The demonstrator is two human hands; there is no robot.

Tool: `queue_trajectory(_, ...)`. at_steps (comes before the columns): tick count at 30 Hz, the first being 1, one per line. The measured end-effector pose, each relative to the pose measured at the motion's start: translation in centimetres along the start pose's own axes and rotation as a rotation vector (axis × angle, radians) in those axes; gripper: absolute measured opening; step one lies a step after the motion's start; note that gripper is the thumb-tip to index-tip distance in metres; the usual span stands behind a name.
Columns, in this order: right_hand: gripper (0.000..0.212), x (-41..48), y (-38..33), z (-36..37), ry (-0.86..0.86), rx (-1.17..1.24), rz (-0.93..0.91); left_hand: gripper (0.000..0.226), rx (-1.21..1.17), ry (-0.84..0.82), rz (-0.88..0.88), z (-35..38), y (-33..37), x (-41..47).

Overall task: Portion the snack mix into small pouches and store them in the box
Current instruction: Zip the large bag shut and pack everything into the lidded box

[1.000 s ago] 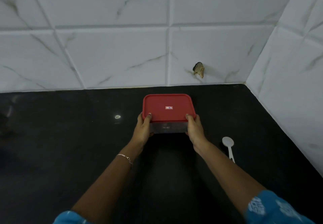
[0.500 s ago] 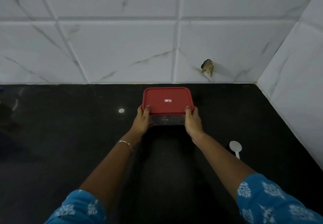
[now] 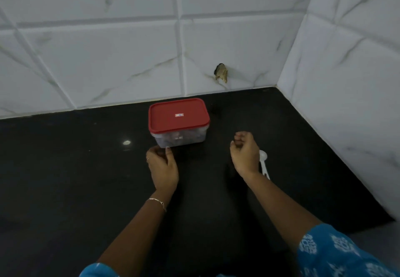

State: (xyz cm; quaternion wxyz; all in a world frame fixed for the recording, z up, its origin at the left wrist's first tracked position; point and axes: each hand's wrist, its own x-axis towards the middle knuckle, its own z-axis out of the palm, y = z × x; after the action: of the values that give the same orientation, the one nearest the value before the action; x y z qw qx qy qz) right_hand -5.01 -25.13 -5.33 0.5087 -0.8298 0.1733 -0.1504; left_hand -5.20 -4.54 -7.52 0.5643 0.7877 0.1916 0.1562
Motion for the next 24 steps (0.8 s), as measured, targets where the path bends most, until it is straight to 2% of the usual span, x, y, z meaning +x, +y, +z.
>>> queue_trajectory(2,0.021,-0.8,1.4,-2.2,0.119,-0.09,-0.012,0.015,0.109,-0.121,0.11,0.9,-0.3,-0.9)
queue_trajectory(4,0.026,-1.4,2.8,-4.2,0.178,-0.167,0.062,0.012,0.235,-0.231,0.266,1.7,-0.6,-1.8)
queue_trajectory(7,0.034,-2.1,5.1,-6.5,0.154,-0.243,0.203,0.014,0.416,-0.366,0.448,2.6,-1.1,-3.1)
queue_trajectory(9,0.034,-2.5,6.1,-7.3,0.11,-0.282,0.227,0.017,0.513,-0.421,0.498,2.8,-1.4,-3.5)
queue_trajectory(12,0.024,-2.8,6.4,-7.6,0.064,-0.294,0.208,0.019,0.553,-0.437,0.518,2.6,-1.3,-3.7)
queue_trajectory(18,0.014,-2.6,5.6,-6.9,0.084,-0.266,0.192,0.02,0.53,-0.527,0.513,2.2,-1.8,-2.9)
queue_trajectory(24,0.015,-0.8,2.7,-4.5,-0.005,-0.222,0.093,0.019,0.511,-0.341,0.447,0.1,-1.5,-2.0)
